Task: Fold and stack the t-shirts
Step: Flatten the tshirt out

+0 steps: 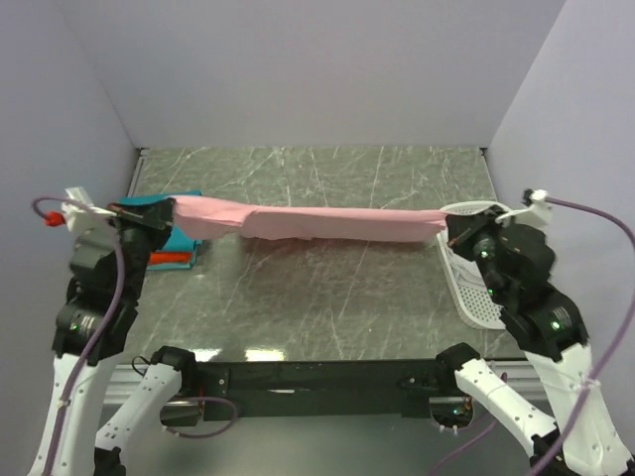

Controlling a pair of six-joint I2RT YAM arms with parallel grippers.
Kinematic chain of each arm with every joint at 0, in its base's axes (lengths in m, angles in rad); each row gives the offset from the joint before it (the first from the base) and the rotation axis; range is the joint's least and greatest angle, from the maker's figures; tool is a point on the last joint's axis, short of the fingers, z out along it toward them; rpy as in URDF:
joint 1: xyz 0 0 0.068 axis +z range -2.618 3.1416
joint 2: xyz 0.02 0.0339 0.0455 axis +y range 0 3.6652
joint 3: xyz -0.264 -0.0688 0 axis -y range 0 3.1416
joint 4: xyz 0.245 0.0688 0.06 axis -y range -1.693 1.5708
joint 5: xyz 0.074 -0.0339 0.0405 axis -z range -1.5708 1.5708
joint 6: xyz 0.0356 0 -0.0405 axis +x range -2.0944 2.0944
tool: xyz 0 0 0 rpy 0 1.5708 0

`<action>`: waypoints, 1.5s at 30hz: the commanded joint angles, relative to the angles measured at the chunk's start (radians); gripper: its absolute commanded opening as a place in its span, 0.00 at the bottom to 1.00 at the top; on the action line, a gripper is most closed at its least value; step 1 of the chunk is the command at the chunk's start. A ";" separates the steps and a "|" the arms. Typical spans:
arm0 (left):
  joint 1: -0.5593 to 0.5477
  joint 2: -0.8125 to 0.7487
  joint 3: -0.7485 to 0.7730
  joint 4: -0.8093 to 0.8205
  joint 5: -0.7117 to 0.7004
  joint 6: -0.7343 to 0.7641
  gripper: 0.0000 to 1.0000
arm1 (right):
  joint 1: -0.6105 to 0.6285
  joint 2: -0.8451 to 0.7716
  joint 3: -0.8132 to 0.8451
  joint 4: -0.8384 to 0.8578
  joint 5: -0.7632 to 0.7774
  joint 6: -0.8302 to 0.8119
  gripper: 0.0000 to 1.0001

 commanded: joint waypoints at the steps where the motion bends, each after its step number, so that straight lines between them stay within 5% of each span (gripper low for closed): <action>1: 0.000 -0.009 0.149 0.053 -0.013 0.104 0.01 | 0.003 -0.044 0.135 -0.060 0.020 -0.057 0.00; 13: 0.000 -0.043 0.540 0.048 -0.030 0.244 0.01 | 0.003 -0.156 0.455 -0.156 -0.245 -0.140 0.00; 20: -0.001 0.002 0.743 0.016 0.056 0.301 0.01 | 0.002 -0.211 0.490 -0.165 -0.328 -0.144 0.00; 27: 0.000 0.026 0.588 0.080 0.052 0.287 0.01 | 0.000 -0.201 0.415 -0.146 -0.287 -0.147 0.00; 35: 0.000 0.175 0.263 0.203 -0.109 0.296 0.01 | 0.000 -0.043 0.214 -0.041 -0.043 -0.146 0.00; 39: -0.001 0.374 0.148 0.333 -0.084 0.345 0.01 | 0.000 0.081 0.099 0.078 0.098 -0.141 0.00; 45: 0.002 0.731 0.145 0.479 -0.018 0.403 0.01 | -0.076 0.351 0.019 0.288 0.089 -0.190 0.00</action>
